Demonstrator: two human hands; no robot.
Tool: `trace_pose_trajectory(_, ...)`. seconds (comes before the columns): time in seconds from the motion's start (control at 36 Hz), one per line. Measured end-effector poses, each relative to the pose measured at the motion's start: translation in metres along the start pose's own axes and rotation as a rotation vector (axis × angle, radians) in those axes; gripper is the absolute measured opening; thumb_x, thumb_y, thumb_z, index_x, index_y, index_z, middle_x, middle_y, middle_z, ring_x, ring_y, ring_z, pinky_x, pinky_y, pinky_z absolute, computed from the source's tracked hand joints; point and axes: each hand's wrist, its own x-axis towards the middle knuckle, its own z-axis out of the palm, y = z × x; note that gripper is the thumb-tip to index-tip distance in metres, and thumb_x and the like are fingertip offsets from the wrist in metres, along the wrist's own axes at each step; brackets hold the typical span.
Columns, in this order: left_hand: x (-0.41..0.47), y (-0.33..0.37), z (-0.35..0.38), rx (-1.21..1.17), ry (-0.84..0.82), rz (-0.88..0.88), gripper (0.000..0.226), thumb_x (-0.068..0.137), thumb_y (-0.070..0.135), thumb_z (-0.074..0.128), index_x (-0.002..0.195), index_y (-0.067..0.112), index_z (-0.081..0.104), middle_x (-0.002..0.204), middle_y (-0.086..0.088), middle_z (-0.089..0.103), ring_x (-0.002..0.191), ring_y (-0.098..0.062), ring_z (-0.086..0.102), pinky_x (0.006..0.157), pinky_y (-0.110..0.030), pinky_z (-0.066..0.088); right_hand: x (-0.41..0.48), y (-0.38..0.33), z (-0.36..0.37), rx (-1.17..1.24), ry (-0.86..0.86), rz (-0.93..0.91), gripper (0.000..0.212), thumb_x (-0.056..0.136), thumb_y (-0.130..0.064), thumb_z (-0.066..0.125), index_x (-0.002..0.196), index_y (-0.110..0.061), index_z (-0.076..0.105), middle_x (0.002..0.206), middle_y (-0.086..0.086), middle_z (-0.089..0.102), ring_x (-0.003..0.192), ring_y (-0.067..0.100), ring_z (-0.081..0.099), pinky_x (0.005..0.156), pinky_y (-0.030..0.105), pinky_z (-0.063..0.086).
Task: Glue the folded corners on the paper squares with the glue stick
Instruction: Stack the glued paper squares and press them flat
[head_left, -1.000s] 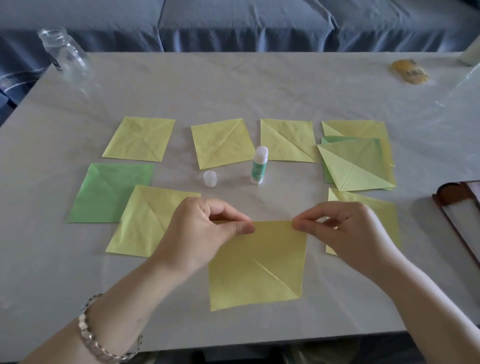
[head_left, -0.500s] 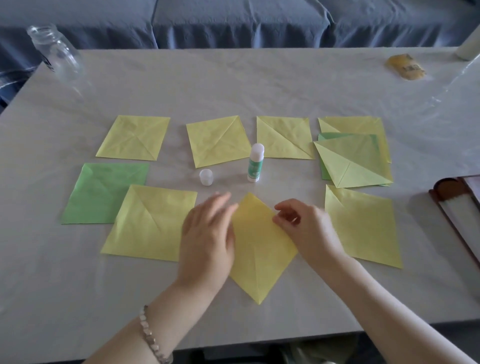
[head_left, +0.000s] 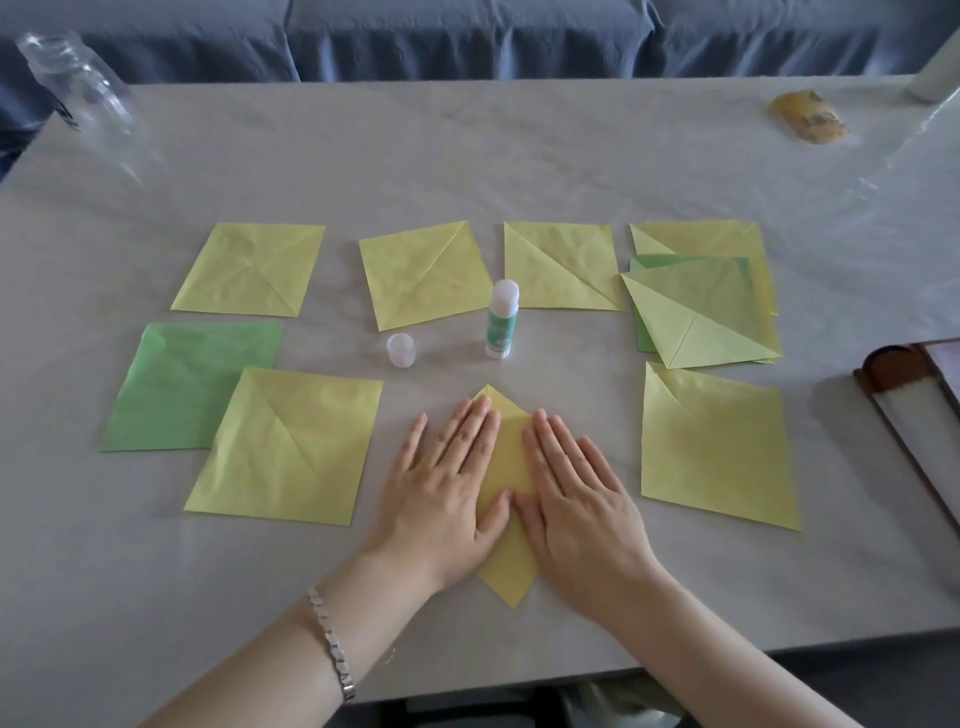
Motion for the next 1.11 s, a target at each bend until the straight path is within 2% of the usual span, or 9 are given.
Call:
trace_pose_trajectory(0.14,0.0,-0.003,0.001,0.031,-0.042,0.014,0.078,0.087,0.059,0.031,0.14,0.003,0.042,0.147,-0.011,0.039,0.136,-0.018,0.028,0.106,-0.045,0.023,-0.013,0.007,-0.002,-0.036,-0.001,0.034,0.065,0.099,-0.041,0.008,0.132,-0.001,0.047,0.14,0.013,0.044,0.13,0.024,0.042,0.11,0.033,0.017)
trace_pose_trajectory(0.28,0.001,-0.003,-0.004,0.045,-0.128,-0.003,0.096,0.087,0.074,0.007,0.14,0.001,0.041,0.148,-0.012,0.038,0.136,-0.018,0.026,0.108,-0.042,0.015,-0.028,0.015,-0.006,-0.064,-0.008,0.044,0.064,0.1,-0.039,0.007,0.133,0.0,0.045,0.141,0.013,0.044,0.13,0.022,0.041,0.111,0.032,0.015)
trace_pose_trajectory(0.56,-0.01,0.012,-0.011,0.037,-0.197,-0.059,0.105,0.085,0.076,0.005,0.135,-0.007,0.044,0.143,-0.021,0.041,0.135,-0.029,0.035,0.109,-0.042,0.015,-0.039,0.018,-0.01,-0.087,-0.049,0.089,0.068,0.099,-0.04,0.004,0.132,0.0,0.048,0.139,0.012,0.046,0.13,0.022,0.042,0.111,0.03,0.014)
trace_pose_trajectory(0.67,-0.021,0.011,-0.006,0.052,-0.22,-0.026,0.108,0.078,0.084,0.01,0.141,0.0,0.035,0.147,-0.02,0.036,0.137,-0.028,0.024,0.108,-0.043,0.015,-0.038,0.017,-0.01,-0.099,-0.048,0.087,0.068,0.099,-0.039,0.003,0.131,0.0,0.049,0.138,0.013,0.047,0.129,0.022,0.043,0.111,0.03,0.013)
trace_pose_trajectory(0.92,-0.03,0.002,-0.012,0.046,-0.304,-0.024,0.109,0.072,0.091,0.013,0.145,0.011,0.033,0.148,-0.022,0.032,0.137,-0.029,0.023,0.104,-0.043,0.017,-0.041,0.017,-0.016,-0.087,-0.117,0.115,0.07,0.098,-0.042,0.004,0.131,0.001,0.048,0.139,0.013,0.047,0.128,0.022,0.044,0.109,0.03,0.014)
trace_pose_trajectory(0.97,-0.032,0.002,-0.012,0.038,-0.276,-0.033,0.11,0.071,0.092,0.015,0.149,0.015,0.025,0.151,-0.027,0.021,0.14,-0.027,0.016,0.107,-0.041,0.011,-0.044,0.018,-0.016,-0.095,-0.134,0.123,0.071,0.097,-0.043,0.004,0.131,0.0,0.048,0.14,0.012,0.046,0.129,0.021,0.043,0.108,0.031,0.014)
trace_pose_trajectory(1.03,-0.031,0.004,-0.014,0.024,-0.24,-0.049,0.112,0.065,0.095,0.012,0.152,0.026,-0.002,0.153,-0.027,-0.011,0.143,-0.025,-0.01,0.11,-0.038,-0.006,-0.047,0.018,-0.017,-0.1,-0.136,0.136,0.072,0.097,-0.044,0.003,0.13,-0.001,0.05,0.139,0.012,0.048,0.128,0.02,0.045,0.108,0.032,0.014)
trace_pose_trajectory(1.06,-0.032,0.004,-0.014,0.01,-0.206,-0.048,0.114,0.058,0.098,0.005,0.149,0.031,-0.016,0.15,-0.024,-0.027,0.141,-0.025,-0.023,0.109,-0.036,-0.016,-0.047,0.017,-0.018,-0.107,-0.133,0.139,0.071,0.097,-0.044,0.004,0.129,-0.001,0.051,0.137,0.011,0.049,0.127,0.02,0.046,0.108,0.033,0.014)
trace_pose_trajectory(1.11,-0.032,0.006,-0.017,-0.028,-0.302,-0.07,0.117,0.038,0.099,-0.012,0.132,0.038,-0.042,0.136,-0.014,-0.052,0.13,-0.024,-0.044,0.101,-0.032,-0.031,-0.047,0.016,-0.021,-0.132,-0.094,0.122,0.064,0.096,-0.041,0.016,0.123,-0.001,0.057,0.131,0.011,0.056,0.122,0.022,0.052,0.106,0.036,0.018)
